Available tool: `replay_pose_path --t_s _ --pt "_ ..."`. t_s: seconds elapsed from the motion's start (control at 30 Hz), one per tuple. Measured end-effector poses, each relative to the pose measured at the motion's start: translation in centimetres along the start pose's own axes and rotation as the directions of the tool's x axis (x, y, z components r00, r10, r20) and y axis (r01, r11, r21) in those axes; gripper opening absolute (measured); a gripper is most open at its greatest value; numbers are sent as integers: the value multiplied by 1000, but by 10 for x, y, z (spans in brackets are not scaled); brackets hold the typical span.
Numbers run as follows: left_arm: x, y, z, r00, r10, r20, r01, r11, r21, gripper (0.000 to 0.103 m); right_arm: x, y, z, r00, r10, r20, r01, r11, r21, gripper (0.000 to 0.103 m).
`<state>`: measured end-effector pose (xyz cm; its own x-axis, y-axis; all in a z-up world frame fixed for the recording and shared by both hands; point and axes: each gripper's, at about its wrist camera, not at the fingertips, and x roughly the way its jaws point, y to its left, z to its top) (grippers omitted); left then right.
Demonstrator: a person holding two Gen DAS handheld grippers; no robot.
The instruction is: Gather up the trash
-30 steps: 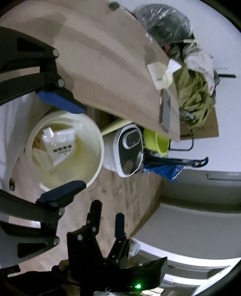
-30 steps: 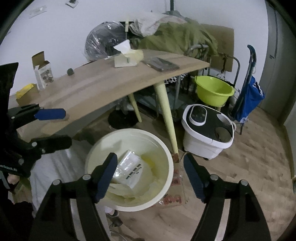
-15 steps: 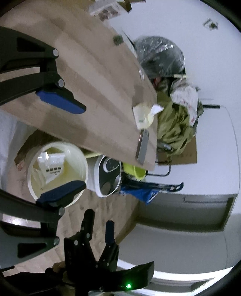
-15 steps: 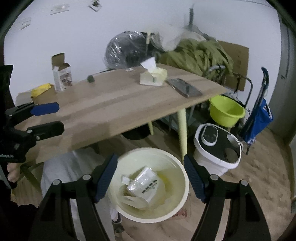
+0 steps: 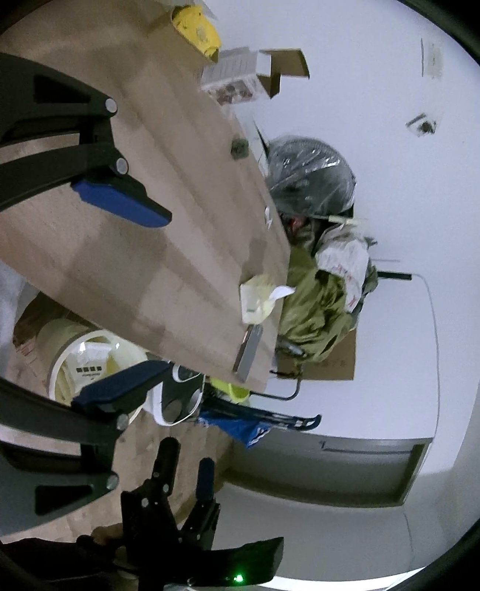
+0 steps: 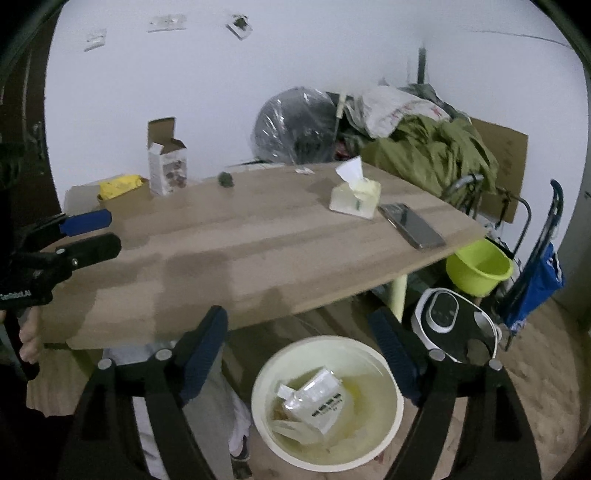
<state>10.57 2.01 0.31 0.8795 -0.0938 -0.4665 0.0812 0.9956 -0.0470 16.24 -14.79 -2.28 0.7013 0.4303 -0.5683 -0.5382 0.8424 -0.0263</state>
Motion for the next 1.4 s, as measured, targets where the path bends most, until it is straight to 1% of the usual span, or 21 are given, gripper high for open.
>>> replay_pose_path --t_s 0.17,0.33,0.47,0.63,0.7,0.77,0.9,0.97,1.03,1.4 --pt "-17 8 2 997 65 37 -64 998 -12 75 -4 12 13 999 23 30 -22 999 -27 80" --pt "-35 10 5 988 126 85 -126 992 -12 81 -10 23 26 997 39 61 -36 998 -58 81" --pt "-52 12 8 979 146 141 -143 989 -27 87 -22 27 37 992 53 111 -45 996 -71 84" --pt "-59 14 10 969 173 176 -169 985 -36 95 -31 25 44 985 58 163 -50 997 -51 86" --pt "-60 15 10 966 182 183 -177 983 -42 100 -32 23 46 983 58 177 -51 998 -44 86" --pt "-59 16 9 963 193 189 -187 981 -48 101 -32 21 46 981 54 188 -48 998 -36 86" --pt "-52 17 6 965 193 175 -186 981 -55 101 -26 18 42 981 47 187 -43 999 -29 86" --pt "-46 17 6 970 178 162 -172 984 -54 101 -21 17 40 984 42 175 -39 999 -23 86" --pt "-41 16 6 972 175 156 -170 984 -49 101 -15 13 37 986 38 160 -36 999 -14 86" --pt "-30 13 6 979 146 143 -141 989 -43 101 -3 3 31 991 33 131 -33 999 1 86"
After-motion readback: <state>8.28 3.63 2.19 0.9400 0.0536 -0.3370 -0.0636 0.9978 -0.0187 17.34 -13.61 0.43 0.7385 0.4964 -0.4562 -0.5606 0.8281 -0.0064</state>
